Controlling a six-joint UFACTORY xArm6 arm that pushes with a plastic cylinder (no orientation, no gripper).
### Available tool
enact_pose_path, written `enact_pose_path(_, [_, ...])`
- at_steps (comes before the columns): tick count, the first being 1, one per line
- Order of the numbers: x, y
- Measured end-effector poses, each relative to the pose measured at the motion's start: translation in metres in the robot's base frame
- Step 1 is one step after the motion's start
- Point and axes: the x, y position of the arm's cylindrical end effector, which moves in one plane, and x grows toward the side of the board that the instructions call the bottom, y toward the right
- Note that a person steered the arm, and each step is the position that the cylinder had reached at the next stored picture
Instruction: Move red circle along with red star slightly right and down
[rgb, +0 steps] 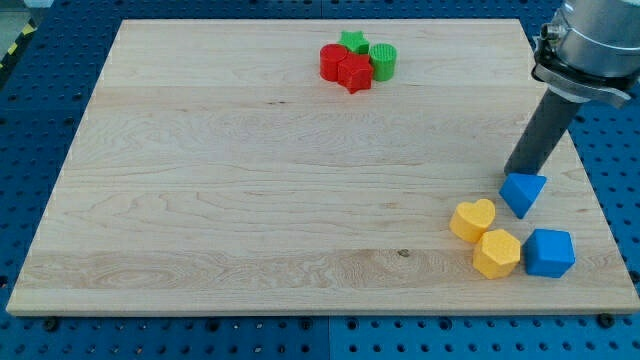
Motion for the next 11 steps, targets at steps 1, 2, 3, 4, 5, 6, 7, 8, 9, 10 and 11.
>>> enact_pose_path(1, [0.004, 0.000])
enact_pose_path(2, [0.013, 0.000])
enact_pose_path(3, [0.030, 0.000])
enact_pose_path(4, [0.022, -0.010])
enact_pose_path(5, [-0.022, -0.057])
enact_pose_path(6, [-0.055, -0.129])
enact_pose_path(7, [-0.076, -0.215])
enact_pose_path(8, [-0.128, -0.284])
enact_pose_path(9, [-0.202, -0.276])
enact_pose_path(10, [-0.222, -0.255])
enact_pose_path(11, [-0.216, -0.236])
